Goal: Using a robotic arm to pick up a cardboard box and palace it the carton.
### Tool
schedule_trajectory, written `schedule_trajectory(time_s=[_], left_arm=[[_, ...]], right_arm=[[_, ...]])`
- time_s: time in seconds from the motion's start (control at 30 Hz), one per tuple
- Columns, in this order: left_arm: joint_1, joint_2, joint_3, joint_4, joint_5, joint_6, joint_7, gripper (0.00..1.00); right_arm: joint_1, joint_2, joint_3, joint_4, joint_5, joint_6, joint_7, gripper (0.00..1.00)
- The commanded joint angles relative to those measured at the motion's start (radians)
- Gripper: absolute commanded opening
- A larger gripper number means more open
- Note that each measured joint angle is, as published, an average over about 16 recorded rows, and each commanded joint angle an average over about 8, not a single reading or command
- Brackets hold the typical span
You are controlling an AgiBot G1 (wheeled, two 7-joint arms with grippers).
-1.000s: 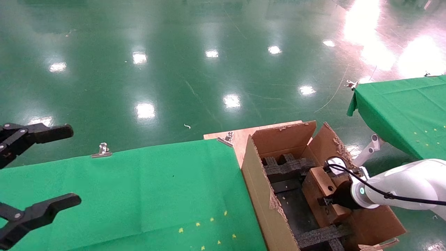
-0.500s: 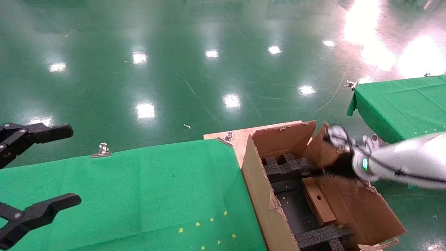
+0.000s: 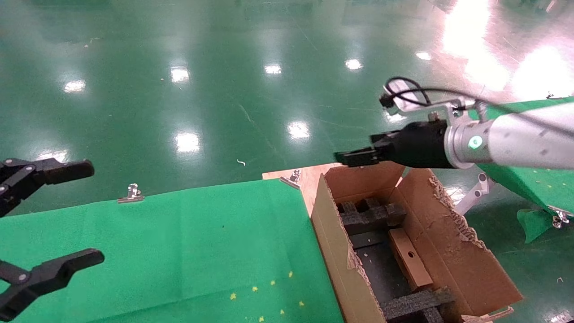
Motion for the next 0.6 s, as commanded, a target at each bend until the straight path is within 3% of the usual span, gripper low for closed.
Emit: schedule_trajectory(time_s=[0.03, 0.23, 0.6], left_arm=[[0.000, 0.000, 0.000, 0.000, 0.000, 0.000, 0.000, 1.00], [0.000, 0.000, 0.000, 0.000, 0.000, 0.000, 0.000, 1.00], [0.000, 0.000, 0.000, 0.000, 0.000, 0.000, 0.000, 1.00]], right_arm=[[0.023, 0.009, 0.027, 0.004, 0.114, -0.044, -0.078, 1.00], [0.043, 0.027, 0.064, 0.004, 0.252, -0.119, -0.161, 1.00], [0.016, 0.016, 0.073, -0.003, 0.224, -0.108, -0.154, 1.00]])
